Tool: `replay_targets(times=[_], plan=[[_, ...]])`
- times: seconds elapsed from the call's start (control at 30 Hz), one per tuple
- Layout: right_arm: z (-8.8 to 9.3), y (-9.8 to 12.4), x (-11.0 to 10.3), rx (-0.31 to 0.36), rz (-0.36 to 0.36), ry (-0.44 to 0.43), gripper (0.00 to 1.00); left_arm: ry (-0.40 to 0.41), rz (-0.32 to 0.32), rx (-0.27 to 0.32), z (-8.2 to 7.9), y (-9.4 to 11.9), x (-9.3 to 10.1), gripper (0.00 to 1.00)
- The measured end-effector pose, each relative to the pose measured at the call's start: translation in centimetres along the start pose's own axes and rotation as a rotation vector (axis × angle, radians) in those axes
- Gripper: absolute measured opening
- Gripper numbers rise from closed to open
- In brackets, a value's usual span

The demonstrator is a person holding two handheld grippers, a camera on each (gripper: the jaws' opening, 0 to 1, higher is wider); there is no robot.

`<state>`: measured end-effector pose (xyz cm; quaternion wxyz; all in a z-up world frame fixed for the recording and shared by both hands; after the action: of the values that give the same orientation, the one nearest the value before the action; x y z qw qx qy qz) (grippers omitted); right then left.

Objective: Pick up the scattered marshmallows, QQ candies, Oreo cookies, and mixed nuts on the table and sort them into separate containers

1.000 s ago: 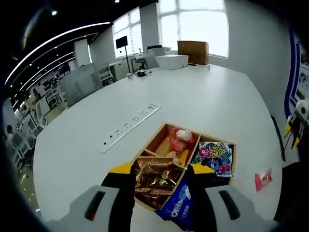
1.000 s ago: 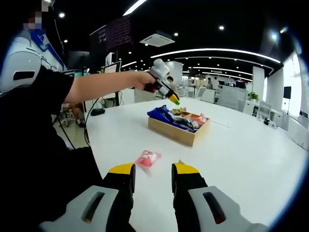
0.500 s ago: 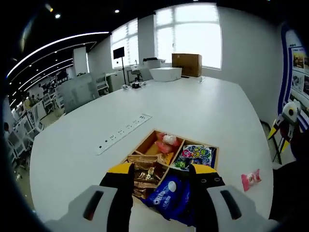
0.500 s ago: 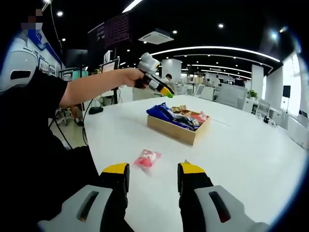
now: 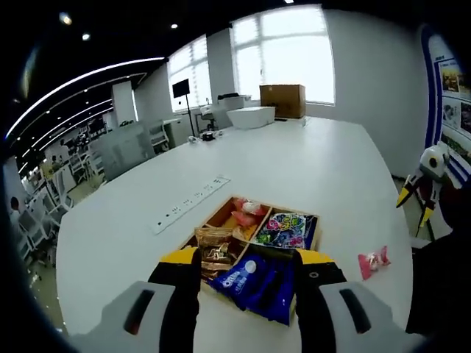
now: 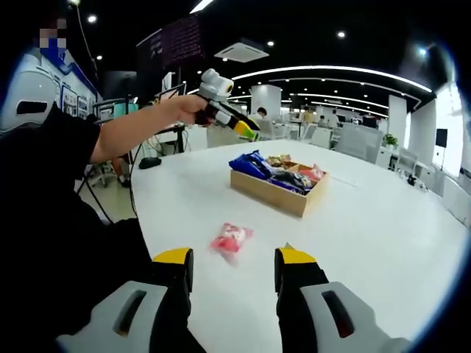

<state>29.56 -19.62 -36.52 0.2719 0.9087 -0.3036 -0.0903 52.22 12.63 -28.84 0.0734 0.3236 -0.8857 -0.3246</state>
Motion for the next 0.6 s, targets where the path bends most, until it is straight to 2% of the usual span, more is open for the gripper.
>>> replay_targets(times=[0.13, 0.2, 0.6], plan=[[-0.3, -0.3, -0.2, -0.009, -0.014, 0.01, 0.41, -0.07, -0.037, -0.029, 0.5, 0.5, 0.4, 0.56], [-0.5, -0.3, -0.2, -0.004, -0.015, 0.014, 0.41, -0.073, -0.038, -0.025, 0.8, 0.9, 0.6, 0.57], [-0.8, -0.5, -0.5, -0.016, -0.024, 0.017, 0.43, -0.028, -0.029, 0.042, 2.1, 3.6, 1.5, 0.6]])
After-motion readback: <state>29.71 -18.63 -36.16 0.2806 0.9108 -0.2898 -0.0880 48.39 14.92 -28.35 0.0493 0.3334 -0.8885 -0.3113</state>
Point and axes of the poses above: the point that each gripper's makers call its tool centre point, and the gripper's own axes: y roughly backward along the fingers, x roughly to its right, z roughly out of its underside, the point moved 8 cm from there along y, roughly backward along the fingers, and after that the axes turned 9 degrees about -x, right-handed, at the moved point
